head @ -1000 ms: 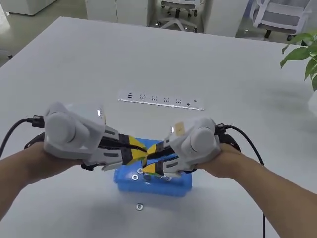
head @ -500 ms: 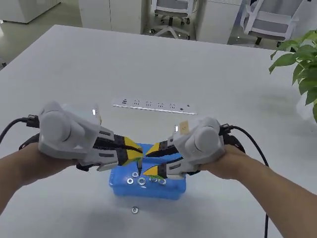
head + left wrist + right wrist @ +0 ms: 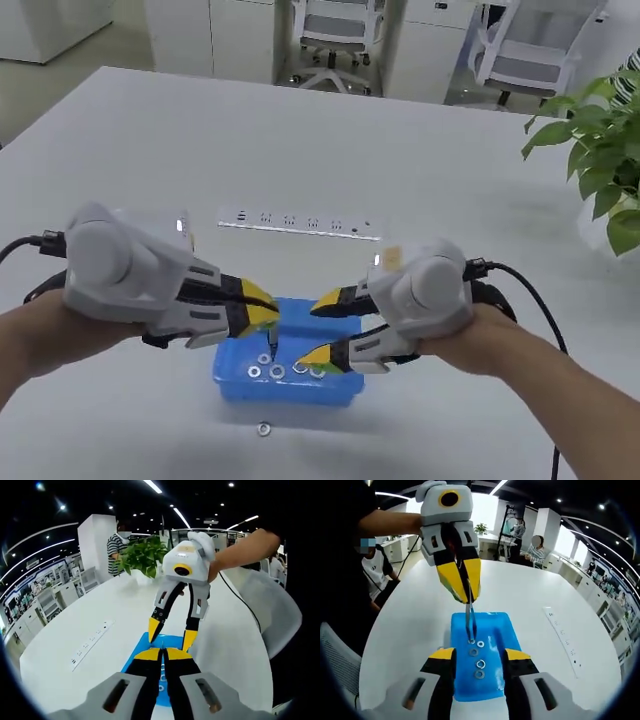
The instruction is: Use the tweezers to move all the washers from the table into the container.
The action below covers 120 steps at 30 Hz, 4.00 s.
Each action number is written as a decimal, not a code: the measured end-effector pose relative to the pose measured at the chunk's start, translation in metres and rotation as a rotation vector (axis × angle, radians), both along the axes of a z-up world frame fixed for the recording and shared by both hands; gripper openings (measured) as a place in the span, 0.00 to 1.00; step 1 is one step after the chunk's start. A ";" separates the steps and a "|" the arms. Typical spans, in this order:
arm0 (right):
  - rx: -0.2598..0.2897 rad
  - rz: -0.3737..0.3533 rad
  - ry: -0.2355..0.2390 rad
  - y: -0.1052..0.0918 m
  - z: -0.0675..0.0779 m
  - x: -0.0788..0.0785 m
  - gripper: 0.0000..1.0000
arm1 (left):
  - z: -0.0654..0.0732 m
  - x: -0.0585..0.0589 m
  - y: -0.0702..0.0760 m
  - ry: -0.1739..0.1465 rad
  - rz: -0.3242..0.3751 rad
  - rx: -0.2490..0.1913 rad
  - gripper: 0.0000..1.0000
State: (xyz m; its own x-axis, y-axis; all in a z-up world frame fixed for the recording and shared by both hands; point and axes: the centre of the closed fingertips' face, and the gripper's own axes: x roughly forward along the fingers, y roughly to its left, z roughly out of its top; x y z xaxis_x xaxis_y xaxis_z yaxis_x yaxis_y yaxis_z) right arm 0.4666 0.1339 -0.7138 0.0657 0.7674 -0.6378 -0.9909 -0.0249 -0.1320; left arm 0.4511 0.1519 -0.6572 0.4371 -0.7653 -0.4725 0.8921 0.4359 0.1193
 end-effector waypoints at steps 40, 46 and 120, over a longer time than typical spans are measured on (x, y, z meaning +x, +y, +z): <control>0.047 -0.225 0.102 -0.046 -0.001 -0.042 0.83 | 0.010 -0.045 -0.004 0.043 -0.036 0.008 0.05; 0.059 -0.230 0.113 -0.045 -0.003 -0.049 0.93 | 0.003 -0.049 -0.006 0.050 -0.041 0.011 0.05; 0.097 -0.211 0.151 -0.054 -0.019 -0.080 0.97 | -0.046 -0.058 -0.012 0.109 -0.079 0.007 0.06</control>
State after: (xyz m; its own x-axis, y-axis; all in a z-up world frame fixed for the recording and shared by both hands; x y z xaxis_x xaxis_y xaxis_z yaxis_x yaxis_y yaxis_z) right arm 0.3862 0.0802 -0.7329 0.1400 0.8048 -0.5767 -0.9815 0.1895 0.0262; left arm 0.3934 0.1399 -0.7030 0.3218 -0.7914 -0.5197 0.9312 0.3637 0.0228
